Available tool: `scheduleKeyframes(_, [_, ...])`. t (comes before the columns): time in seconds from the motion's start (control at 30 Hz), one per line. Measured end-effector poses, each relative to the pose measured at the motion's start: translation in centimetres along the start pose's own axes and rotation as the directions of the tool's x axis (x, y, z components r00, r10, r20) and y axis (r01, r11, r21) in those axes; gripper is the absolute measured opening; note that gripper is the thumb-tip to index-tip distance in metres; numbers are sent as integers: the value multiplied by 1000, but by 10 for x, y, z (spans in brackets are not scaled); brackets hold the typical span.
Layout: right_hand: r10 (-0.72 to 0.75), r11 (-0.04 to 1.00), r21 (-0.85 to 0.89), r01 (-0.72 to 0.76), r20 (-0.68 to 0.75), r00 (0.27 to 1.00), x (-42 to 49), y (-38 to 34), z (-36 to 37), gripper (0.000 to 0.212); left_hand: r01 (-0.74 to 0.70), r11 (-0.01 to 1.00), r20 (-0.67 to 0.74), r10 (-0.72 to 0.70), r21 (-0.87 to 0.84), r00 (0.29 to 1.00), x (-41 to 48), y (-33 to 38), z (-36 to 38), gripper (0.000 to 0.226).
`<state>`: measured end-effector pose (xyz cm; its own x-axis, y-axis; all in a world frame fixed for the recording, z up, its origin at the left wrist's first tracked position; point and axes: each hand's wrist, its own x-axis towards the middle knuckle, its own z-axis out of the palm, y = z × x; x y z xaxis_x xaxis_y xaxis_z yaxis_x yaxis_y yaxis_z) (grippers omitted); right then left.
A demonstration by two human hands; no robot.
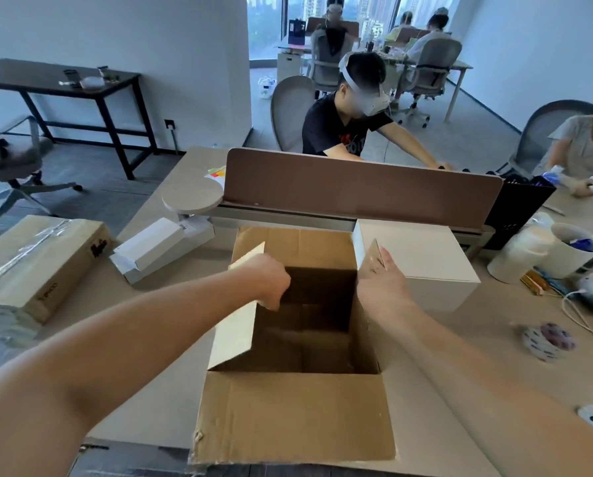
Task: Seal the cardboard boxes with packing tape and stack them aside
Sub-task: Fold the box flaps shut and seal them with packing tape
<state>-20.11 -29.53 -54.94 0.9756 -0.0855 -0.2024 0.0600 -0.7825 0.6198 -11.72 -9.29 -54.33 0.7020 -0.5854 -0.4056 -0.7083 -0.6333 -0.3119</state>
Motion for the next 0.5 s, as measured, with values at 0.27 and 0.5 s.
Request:
scheduleKeyframes(0.27, [135,927,326,-186,173,976,11,-42,41,62,359,933,317,-339,-6,886,-15,-43,65,61])
scheduleKeyframes(0.5, [218,525,796,-303,218,951,7,-72,86,70,421,536,219,-399,-732,890,-22,-25,147,75])
